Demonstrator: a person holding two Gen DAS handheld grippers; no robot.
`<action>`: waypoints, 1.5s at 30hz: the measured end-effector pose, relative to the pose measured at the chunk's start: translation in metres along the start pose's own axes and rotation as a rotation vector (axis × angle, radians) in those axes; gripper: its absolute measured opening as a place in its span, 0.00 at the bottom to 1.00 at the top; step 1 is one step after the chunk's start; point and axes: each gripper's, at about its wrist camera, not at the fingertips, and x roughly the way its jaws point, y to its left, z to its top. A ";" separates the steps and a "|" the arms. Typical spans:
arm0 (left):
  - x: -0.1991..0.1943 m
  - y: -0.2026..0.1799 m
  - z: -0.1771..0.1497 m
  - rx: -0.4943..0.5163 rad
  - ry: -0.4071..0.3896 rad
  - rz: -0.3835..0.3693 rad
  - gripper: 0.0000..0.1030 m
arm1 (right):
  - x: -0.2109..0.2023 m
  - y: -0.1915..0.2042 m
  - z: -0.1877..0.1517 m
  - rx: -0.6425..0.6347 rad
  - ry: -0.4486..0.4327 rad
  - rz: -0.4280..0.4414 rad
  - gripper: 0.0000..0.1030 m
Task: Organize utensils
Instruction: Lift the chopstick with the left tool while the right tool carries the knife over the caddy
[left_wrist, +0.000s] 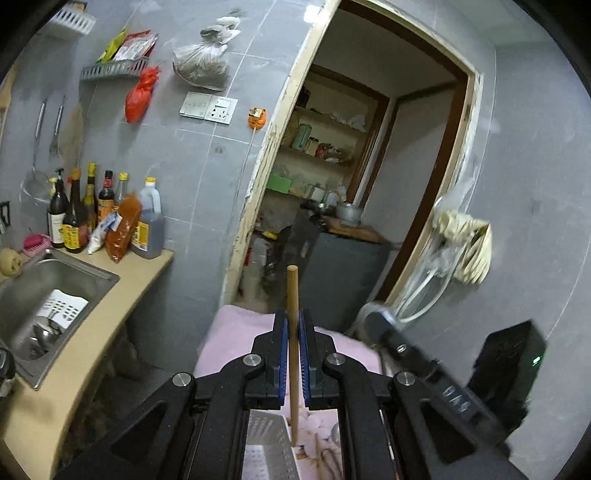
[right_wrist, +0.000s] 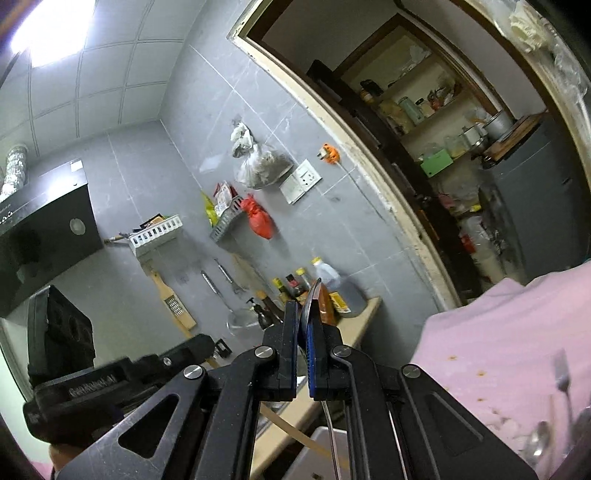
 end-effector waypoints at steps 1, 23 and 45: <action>0.000 0.002 0.000 -0.001 -0.002 -0.010 0.06 | 0.002 0.001 0.000 0.000 -0.001 -0.004 0.04; 0.010 0.026 -0.013 0.047 0.070 -0.007 0.06 | 0.051 -0.022 -0.057 0.201 0.085 0.045 0.04; 0.026 0.033 -0.034 0.031 0.119 -0.037 0.06 | 0.048 -0.029 -0.078 0.204 0.286 -0.204 0.04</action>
